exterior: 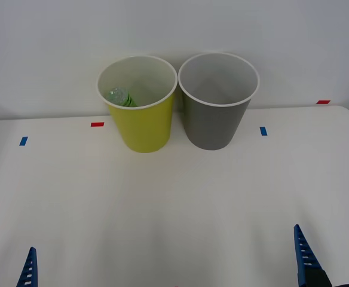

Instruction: Put cans in the gray bin and PET bottles in the light green bin.

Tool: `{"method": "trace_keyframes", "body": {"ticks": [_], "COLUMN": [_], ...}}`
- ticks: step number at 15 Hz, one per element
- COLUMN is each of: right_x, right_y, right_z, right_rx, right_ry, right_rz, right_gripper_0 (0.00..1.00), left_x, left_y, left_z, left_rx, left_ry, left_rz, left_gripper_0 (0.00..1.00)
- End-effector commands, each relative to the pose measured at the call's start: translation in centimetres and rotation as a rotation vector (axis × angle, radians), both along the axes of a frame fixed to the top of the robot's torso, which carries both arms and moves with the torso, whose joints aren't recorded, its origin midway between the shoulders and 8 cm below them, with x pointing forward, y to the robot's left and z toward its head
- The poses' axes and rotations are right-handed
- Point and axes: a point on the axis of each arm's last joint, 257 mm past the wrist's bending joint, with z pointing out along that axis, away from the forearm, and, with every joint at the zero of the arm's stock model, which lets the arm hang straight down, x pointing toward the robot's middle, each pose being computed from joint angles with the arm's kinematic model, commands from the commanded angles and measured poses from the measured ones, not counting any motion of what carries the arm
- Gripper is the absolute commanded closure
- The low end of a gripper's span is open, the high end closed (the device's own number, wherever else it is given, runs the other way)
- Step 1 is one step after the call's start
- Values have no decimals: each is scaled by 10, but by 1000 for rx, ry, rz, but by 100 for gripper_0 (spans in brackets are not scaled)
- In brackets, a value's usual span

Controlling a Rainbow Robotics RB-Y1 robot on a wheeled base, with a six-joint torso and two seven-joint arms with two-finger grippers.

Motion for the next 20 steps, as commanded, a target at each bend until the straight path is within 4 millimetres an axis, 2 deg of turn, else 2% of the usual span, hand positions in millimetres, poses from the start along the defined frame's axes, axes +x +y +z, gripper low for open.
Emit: {"method": "trace_keyframes", "body": {"ticks": [1,20], "right_x": [-3,-3], "right_y": [3,2], "right_z": [-2,0], "right_rx": [-2,-12], "right_ry": [11,4], "right_rz": [19,29], "right_gripper_0": [0,0], "left_x": [0,0], "left_y": [0,0], "left_z": [0,0], "left_rx": [0,0], "left_ry": [0,0], "left_rz": [0,0], "left_gripper_0": [0,0]}}
